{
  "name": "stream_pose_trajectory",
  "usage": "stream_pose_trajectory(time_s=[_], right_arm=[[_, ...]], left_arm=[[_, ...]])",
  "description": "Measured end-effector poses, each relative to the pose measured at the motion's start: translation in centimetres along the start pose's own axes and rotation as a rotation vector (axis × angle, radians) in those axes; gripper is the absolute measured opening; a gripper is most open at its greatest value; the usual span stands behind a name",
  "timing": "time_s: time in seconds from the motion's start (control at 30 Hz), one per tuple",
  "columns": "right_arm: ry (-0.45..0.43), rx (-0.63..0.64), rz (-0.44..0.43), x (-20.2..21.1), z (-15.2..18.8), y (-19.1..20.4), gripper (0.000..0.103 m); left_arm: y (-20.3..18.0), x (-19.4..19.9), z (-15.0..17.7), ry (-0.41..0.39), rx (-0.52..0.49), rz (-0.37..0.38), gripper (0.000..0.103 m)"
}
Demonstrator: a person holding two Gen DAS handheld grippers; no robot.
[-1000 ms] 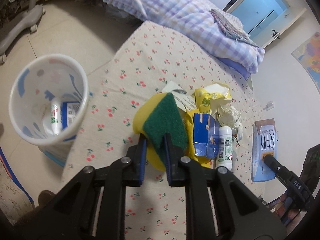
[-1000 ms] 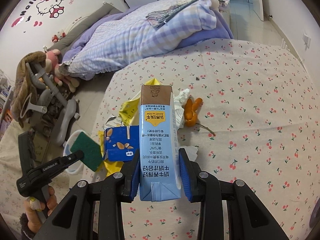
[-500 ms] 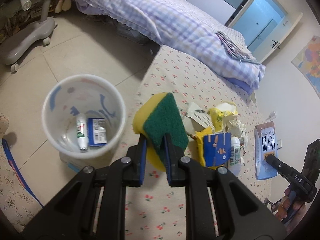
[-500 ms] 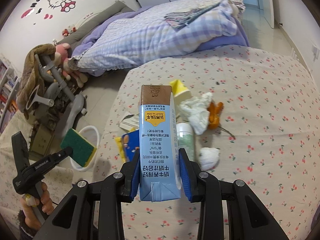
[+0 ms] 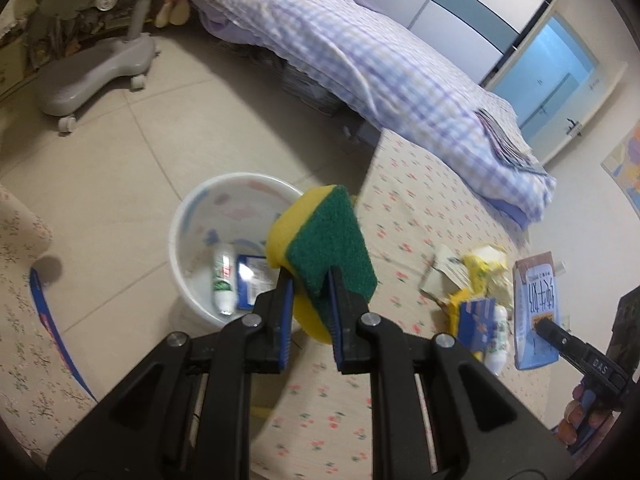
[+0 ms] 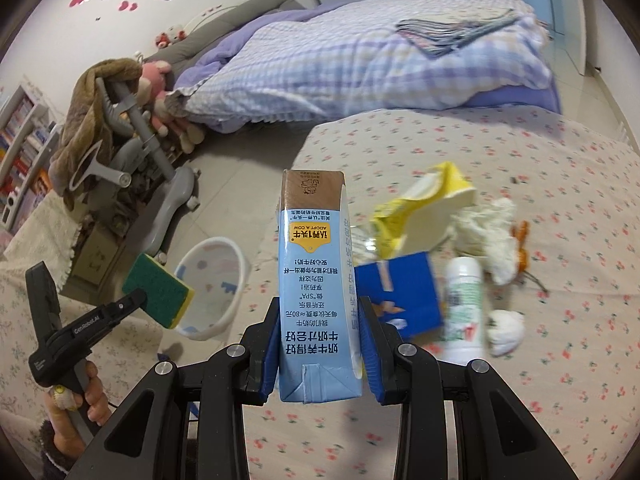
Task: Collect trash
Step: 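Carry the sponge and milk carton over the wastebasket and release both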
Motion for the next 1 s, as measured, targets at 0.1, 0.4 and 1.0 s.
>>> stream_pose_trajectory(time_s=[0.1, 0.4, 1.0], right_arm=[[0.018, 0.021, -0.012, -1.7, -0.2, 1.7, 0.036], [0.07, 0.055, -0.043, -6.4, -0.6, 5.8, 0.036], [0.155, 0.077, -0.061, -14.6, -0.3, 11.0, 0.036]], left_arm=[[1.6, -0.6, -0.5, 0.0, 0.018, -0.033, 0.018], [4.5, -2.9, -1.7, 0.008, 0.017, -0.071, 0.022], [7.8, -1.9, -1.2, 0.108, -0.09, -0.269, 0.091]])
Point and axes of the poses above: each gripper's, at about its wrist camera, not at the fingertips, and x roughly against the way its jaws point, y to its left, z to its underside, the point moved 5 cm from there along -x, roughly the way its jaws point, and after that the axes turned 11 degrees about -z, right-handed, at the moved point
